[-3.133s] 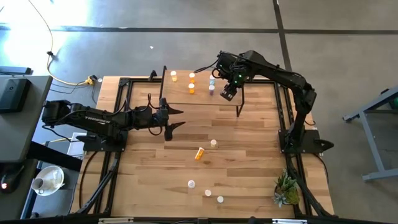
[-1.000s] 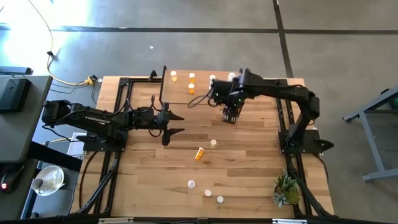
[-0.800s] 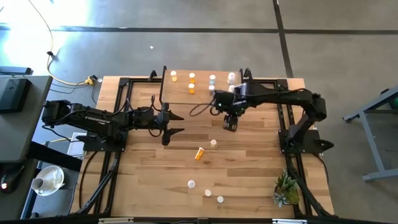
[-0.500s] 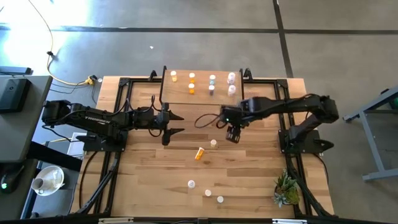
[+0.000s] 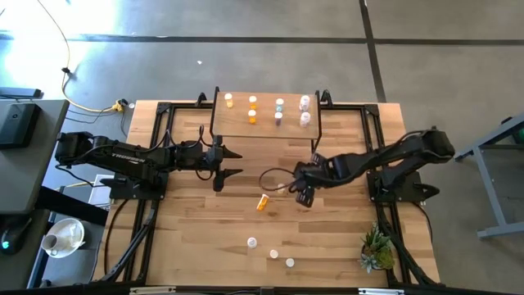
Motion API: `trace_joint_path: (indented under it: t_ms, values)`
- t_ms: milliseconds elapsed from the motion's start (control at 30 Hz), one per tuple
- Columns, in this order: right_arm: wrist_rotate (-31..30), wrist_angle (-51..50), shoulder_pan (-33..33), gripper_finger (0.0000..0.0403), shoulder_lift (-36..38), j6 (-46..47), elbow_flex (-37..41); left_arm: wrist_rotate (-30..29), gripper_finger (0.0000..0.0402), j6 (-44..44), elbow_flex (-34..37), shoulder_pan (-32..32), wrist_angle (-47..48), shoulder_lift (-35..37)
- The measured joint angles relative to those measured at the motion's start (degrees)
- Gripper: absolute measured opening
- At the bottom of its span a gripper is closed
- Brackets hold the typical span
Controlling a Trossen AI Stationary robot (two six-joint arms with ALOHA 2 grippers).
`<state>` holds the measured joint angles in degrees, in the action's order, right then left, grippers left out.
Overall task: Pick and place medicine bottles onto shelf by color
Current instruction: Put the top yellow pill bottle on the shelf aligned with the yellow pill bottle on the shelf
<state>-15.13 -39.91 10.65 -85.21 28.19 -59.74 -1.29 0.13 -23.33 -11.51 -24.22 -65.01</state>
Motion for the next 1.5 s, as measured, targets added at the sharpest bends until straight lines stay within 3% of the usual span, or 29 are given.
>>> trace_joint_path:
  t_ms: [433, 767, 1067, 1500]
  values:
    - [-2.09, 30.99, 3.35, 0.0201, -0.09, 3.19, 19.34, -1.59, 0.0227, 0.06, 0.0, 0.0, -0.01, 0.0]
    - [-7.05, 56.89, 3.29, 0.0201, -0.09, 4.84, 32.68, -2.61, 0.0227, 0.05, 0.0, 0.0, -0.06, 0.0]
    - [-9.14, 63.84, 3.66, 0.0201, -2.06, 4.98, 34.31, -2.39, 0.0227, 0.06, 0.0, 0.0, -0.06, 0.0]
    - [-15.81, 83.24, 6.63, 0.0201, -16.69, -1.09, 34.24, -2.59, 0.0227, 2.59, 0.0, -0.11, -4.09, 0.0]
